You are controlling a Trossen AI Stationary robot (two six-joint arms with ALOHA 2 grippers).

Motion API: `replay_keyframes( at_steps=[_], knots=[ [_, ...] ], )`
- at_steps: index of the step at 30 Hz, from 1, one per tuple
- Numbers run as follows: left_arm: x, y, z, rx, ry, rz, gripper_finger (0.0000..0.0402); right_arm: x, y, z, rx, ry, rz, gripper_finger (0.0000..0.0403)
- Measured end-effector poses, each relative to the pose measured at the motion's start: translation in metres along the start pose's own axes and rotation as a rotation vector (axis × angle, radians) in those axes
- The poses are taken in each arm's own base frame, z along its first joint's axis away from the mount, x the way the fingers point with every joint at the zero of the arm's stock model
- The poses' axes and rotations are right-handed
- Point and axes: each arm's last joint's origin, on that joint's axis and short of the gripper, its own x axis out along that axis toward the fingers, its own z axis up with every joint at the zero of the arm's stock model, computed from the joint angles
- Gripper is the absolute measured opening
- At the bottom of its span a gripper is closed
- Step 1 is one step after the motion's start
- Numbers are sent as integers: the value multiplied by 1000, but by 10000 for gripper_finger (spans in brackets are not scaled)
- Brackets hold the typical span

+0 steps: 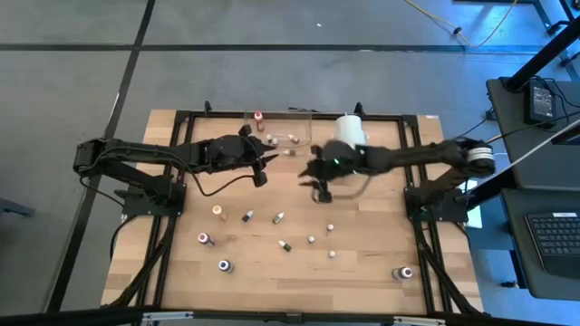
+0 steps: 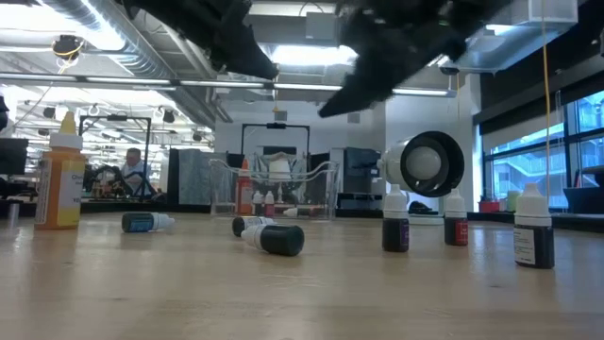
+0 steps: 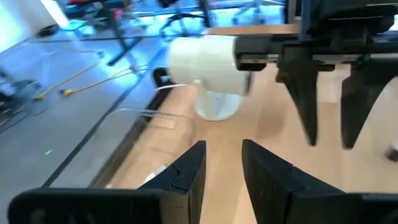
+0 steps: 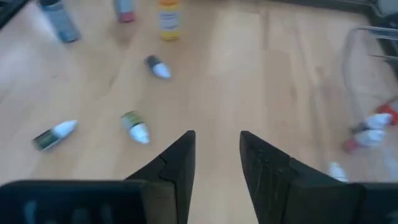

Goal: Pick & Place food coloring
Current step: Put the yellow food coloring bottle into the transparent bin

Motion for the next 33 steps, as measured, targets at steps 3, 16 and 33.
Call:
replay_keyframes(
  at_steps=[3, 16, 33],
  knots=[
    [0, -2, 2, 28, -18, -55, 99, -9, 18, -16, -28, -46, 29, 128],
    [-1, -4, 3, -25, -32, -92, 99, -11, 33, -44, -42, -17, 58, 128],
    [-3, -11, -7, -81, 73, -182, 176, -11, 33, -48, -35, 26, 67, 128]
  ],
)
